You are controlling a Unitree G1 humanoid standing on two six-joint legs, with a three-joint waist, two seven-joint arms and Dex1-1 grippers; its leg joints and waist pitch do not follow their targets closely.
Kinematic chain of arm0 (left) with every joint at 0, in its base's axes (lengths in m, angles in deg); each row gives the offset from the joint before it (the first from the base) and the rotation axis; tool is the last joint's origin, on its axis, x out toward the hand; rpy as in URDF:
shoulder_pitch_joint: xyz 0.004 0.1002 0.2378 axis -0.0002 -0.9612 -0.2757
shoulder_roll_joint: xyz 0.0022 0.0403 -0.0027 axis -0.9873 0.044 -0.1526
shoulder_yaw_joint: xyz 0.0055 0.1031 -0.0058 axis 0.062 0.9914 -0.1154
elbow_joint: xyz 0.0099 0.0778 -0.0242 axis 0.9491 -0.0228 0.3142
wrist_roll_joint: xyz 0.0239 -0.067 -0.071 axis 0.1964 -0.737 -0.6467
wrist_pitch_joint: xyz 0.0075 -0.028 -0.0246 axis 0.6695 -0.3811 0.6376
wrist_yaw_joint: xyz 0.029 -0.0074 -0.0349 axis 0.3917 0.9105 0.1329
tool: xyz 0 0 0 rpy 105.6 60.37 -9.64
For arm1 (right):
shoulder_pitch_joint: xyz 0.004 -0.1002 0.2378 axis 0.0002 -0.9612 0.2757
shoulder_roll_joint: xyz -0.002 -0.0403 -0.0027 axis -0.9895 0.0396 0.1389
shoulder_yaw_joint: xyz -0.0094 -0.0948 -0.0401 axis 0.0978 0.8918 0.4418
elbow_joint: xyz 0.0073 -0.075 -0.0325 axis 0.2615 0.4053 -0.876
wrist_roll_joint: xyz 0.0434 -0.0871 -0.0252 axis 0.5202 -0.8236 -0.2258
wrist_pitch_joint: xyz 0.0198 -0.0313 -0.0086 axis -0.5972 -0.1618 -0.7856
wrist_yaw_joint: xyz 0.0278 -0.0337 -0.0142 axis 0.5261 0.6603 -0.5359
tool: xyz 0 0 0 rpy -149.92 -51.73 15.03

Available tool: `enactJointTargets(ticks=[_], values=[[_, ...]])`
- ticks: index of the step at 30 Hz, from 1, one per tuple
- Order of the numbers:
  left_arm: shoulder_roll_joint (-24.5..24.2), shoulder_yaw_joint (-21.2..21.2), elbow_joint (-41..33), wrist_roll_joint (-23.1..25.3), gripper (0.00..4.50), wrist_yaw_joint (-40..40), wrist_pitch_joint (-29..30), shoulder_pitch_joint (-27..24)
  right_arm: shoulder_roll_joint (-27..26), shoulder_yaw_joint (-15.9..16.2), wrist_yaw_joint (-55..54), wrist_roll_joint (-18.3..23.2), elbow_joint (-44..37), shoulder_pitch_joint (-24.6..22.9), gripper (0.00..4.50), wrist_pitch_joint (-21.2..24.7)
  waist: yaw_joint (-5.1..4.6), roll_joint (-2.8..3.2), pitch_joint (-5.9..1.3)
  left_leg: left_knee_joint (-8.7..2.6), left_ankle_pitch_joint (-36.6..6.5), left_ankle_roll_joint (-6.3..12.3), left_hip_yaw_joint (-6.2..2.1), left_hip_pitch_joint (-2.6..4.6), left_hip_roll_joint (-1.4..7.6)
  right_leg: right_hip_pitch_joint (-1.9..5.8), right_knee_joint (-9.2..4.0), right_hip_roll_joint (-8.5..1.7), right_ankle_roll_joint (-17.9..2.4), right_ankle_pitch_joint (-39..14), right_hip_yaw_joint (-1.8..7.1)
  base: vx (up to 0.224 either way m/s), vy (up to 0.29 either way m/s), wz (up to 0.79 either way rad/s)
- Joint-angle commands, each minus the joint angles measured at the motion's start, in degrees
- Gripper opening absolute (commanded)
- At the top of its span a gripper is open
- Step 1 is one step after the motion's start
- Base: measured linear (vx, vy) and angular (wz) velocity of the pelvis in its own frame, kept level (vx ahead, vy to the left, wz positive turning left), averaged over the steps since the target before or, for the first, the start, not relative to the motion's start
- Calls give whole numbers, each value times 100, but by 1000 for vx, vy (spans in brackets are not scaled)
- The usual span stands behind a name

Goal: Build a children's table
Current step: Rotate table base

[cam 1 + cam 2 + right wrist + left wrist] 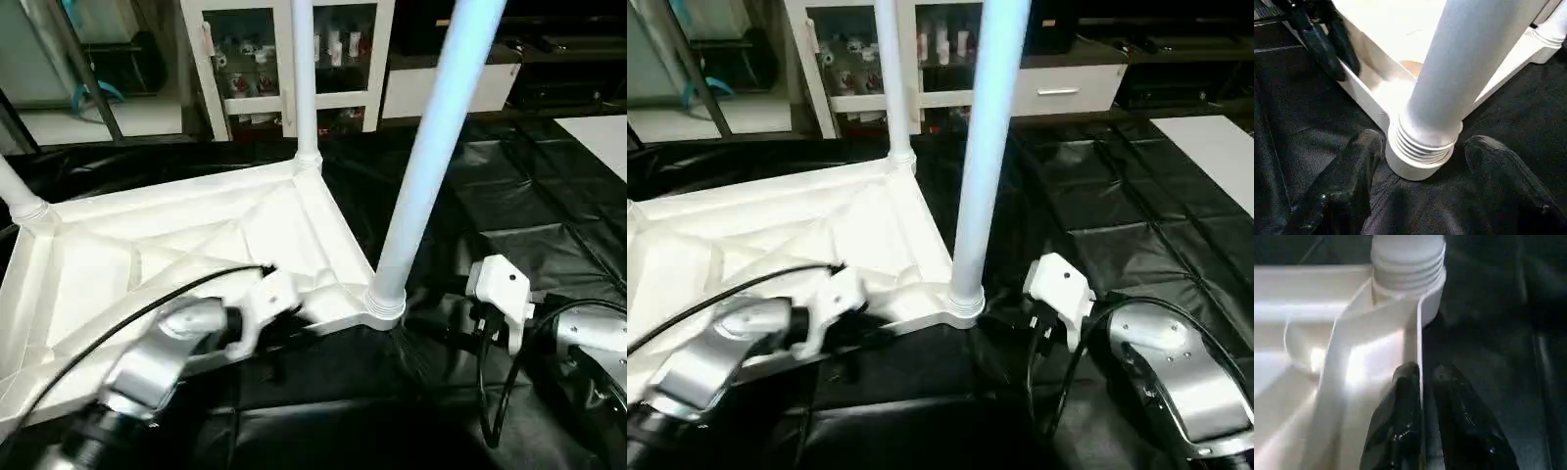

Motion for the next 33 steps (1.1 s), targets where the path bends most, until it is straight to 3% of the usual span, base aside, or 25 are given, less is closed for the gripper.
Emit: enactJointTargets(ticks=[1,2,3,7,8,11,12,14,15,16,21,24,26,33], values=[[23,50,11,-80,98,28,-261,133,36,-131,-4,83,-125,2,312,94,-6,-104,-310,-460,-977,458,-269,74,542,175,-406,-399,-1316,-502,245,0,0,0],[65,71,98,-104,102,55,-318,188,30,-128,-19,79,-146,-4,312,104,-15,-57,-313,-455,-995,466,-266,77,535,174,-412,-395,-1307,-501,245,0,0,0],[84,129,241,-111,102,134,-390,283,35,-127,-44,92,-202,-17,312,143,-19,-84,-306,-453,-1021,469,-264,75,526,179,-425,-396,-1310,-562,246,0,0,0],[115,227,559,8,102,214,-522,469,68,-136,-38,117,-308,-72,312,198,-25,-67,-316,-451,-1001,447,-269,84,536,179,-411,-386,-1312,-487,242,0,0,0],[115,227,559,8,102,214,-522,469,68,-136,-38,117,-308,-72,312,198,-38,-40,-325,-445,-1011,436,-265,91,531,182,-411,-380,-1318,-432,242,0,0,0],[73,305,734,59,102,275,-605,548,113,-142,-22,114,-371,-128,312,208,-52,-50,-336,-436,-928,476,-275,75,537,203,-389,-397,-1353,-275,238,0,0,0],[44,342,794,88,102,294,-646,567,133,-161,6,158,-417,-148,312,261,-61,-4,-325,-444,-990,467,-274,84,539,192,-409,-383,-1366,-316,234,0,0,0],[-21,437,913,179,102,334,-727,579,168,-178,49,195,-497,-205,312,291,-60,-23,-322,-449,-1072,449,-275,83,542,201,-413,-391,-1367,-393,239,0,0,0],[-46,489,989,229,102,337,-773,591,180,-186,62,199,-514,-227,312,295,-49,67,-325,-452,-1115,413,-287,94,545,198,-400,-396,-1369,-421,239,0,0,0],[-53,521,1061,283,102,301,-823,592,178,-183,58,186,-509,-241,312,284,-73,7,-323,-461,-1195,378,-285,85,544,211,-417,-391,-1367,-443,235,0,0,0],[7,422,1287,397,102,-22,-1000,670,136,-159,5,236,-599,-254,312,352,-98,15,-328,-453,-1245,353,-285,85,534,206,-438,-402,-1289,-760,238,0,0,0],[13,327,1231,281,102,2,-893,674,164,-131,26,259,-647,-286,312,366,-112,21,-329,-460,-1233,348,-290,83,544,201,-435,-397,-1316,-706,235,0,0,0],[-17,299,1167,195,138,47,-823,666,178,-156,33,267,-672,-314,312,378,-107,8,-341,-451,-1145,382,-282,85,542,196,-415,-395,-1365,-530,233,0,0,0],[-76,411,1285,347,138,7,-888,563,201,-129,89,269,-618,-306,312,374,-107,20,-336,-446,-1133,433,-282,81,543,197,-418,-399,-1375,-534,231,0,0,0]])
